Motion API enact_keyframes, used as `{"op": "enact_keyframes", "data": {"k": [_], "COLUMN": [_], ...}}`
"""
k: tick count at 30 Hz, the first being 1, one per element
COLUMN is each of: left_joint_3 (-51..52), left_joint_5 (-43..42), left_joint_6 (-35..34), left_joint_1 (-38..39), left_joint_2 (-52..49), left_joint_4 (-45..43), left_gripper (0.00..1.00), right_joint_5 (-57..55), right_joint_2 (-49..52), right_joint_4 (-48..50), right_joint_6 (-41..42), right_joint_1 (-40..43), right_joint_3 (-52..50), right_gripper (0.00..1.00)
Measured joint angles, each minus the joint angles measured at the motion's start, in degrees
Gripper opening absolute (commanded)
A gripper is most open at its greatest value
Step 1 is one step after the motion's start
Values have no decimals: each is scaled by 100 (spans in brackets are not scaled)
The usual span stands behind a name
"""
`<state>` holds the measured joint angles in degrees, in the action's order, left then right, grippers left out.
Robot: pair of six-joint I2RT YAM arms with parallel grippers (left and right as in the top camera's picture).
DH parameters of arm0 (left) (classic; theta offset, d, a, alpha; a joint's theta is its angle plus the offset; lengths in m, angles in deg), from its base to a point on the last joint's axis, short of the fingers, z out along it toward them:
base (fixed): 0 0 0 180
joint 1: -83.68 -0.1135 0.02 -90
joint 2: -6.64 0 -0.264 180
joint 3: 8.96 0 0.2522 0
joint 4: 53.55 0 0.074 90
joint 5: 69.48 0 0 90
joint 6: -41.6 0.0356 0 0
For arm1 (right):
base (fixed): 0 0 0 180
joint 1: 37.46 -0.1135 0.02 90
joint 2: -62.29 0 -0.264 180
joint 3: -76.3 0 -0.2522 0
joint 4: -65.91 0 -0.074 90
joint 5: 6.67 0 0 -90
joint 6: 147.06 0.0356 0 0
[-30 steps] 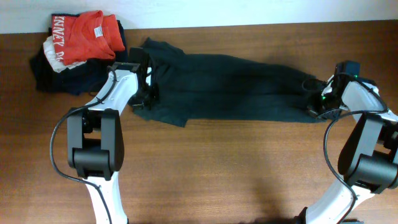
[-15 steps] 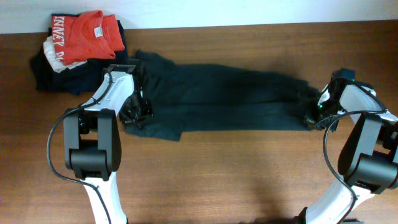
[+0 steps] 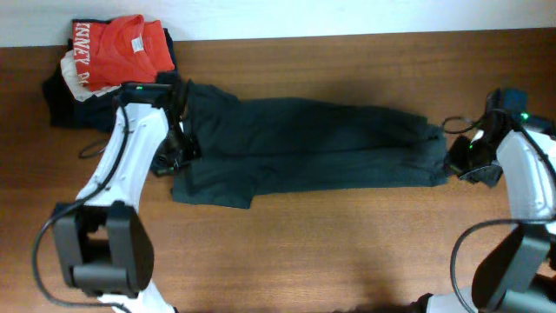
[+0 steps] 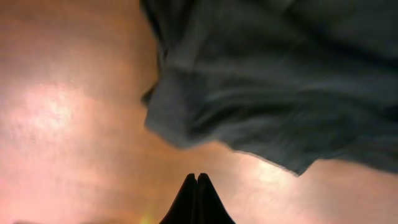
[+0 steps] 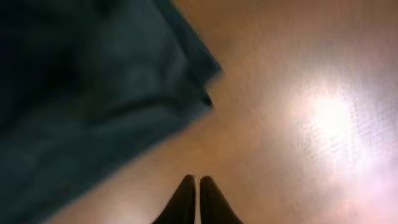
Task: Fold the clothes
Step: 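Release the shirt and lift both grippers away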
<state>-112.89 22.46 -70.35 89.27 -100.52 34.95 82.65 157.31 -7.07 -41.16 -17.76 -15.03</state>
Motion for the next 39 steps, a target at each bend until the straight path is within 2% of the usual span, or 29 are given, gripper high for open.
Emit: {"op": "enact_keyframes", "data": {"k": [1,2,3,8,16,25,27,32,39], "left_joint_3": [0,0,2,2,7,573,739,1067,1370], "left_joint_5": [-2,-24,-125,-656,-804,-796,-772,-518,-269], "left_joint_6": [11,37,177,402,577,568,466,-166,-470], "left_joint_1": [0,0,0,0,0,0,0,2,0], "left_joint_2": [33,35,-22,-599,-1314,-1373,-1279,-1165,-1276], "left_joint_4": [-155,-361,-697,-1084,-1357,-1720,-1779,-1088,-4], "left_gripper": [1,1,1,1,1,1,1,1,1], "right_joint_5": [52,192,306,975,1139,1071,907,404,-372], "right_joint_2": [7,81,155,1036,1823,2083,2107,2129,2157], "right_joint_4": [131,358,448,785,1386,1211,1001,232,-1058], "right_joint_6": [-39,-151,-247,-833,-1176,-1185,-973,-595,306], "right_joint_1": [0,0,0,-59,-330,-330,-332,-358,-356], "right_joint_3": [13,17,20,24,24,170,219,240,131], "right_gripper": [11,5,4,4,4,4,4,4,4]}}
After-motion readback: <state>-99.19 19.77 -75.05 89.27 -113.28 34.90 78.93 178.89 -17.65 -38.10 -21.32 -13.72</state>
